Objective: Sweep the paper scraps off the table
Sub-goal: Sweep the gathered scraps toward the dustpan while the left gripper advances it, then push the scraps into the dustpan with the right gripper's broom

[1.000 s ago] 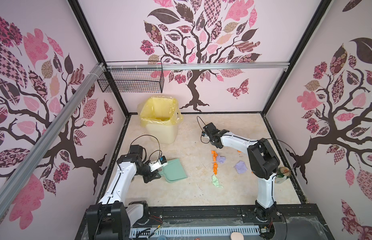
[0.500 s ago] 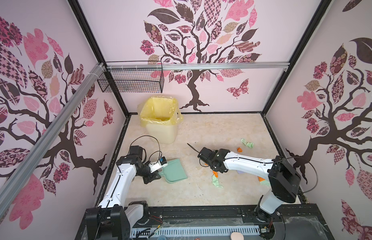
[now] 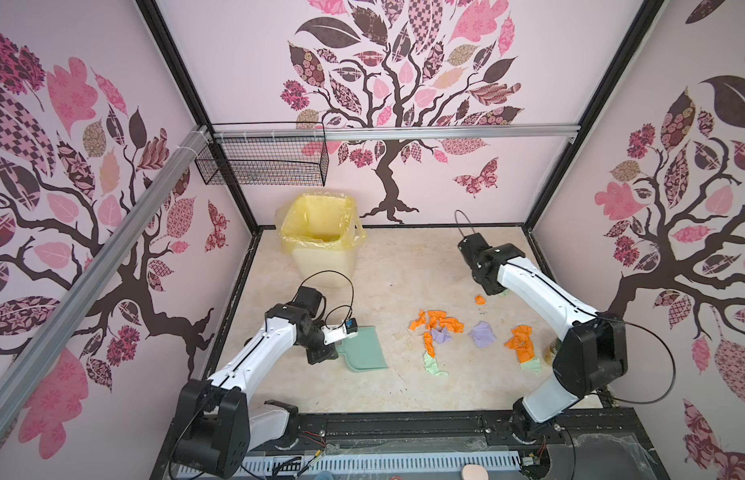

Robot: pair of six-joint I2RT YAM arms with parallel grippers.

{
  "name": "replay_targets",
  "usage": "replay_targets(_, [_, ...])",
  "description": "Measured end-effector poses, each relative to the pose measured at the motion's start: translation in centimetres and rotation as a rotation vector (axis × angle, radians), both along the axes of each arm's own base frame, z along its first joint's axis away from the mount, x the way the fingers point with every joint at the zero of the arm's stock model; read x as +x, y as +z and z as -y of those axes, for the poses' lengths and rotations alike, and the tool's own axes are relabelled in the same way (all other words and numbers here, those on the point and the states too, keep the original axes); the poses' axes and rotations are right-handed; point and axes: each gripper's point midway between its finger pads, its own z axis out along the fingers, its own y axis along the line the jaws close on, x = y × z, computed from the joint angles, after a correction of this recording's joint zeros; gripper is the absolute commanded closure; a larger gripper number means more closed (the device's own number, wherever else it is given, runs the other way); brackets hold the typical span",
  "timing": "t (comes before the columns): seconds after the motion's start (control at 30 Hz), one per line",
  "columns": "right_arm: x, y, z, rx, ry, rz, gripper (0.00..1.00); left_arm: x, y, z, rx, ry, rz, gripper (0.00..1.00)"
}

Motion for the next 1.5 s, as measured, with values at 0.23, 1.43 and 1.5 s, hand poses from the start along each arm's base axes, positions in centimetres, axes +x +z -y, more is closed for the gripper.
replay_targets(0.23, [2.7,-2.8,2.1,0.009,-0.001,-0.028,1.0,3.4,0.4,1.8,0.004,0.016,0.06,1.0])
replay_targets(1.43, [-2.3,-9.5,-14.6,0.139,0.236,-0.168,1.0,3.5,-1.6,8.2,0.007,-0.099,0.093,1.0])
replay_targets(1.5, [-3.0,-9.3,-15.4,0.176,0.215,-0.166,1.0,3.6,-1.5,8.5,0.003,-0.099,0.096,1.0])
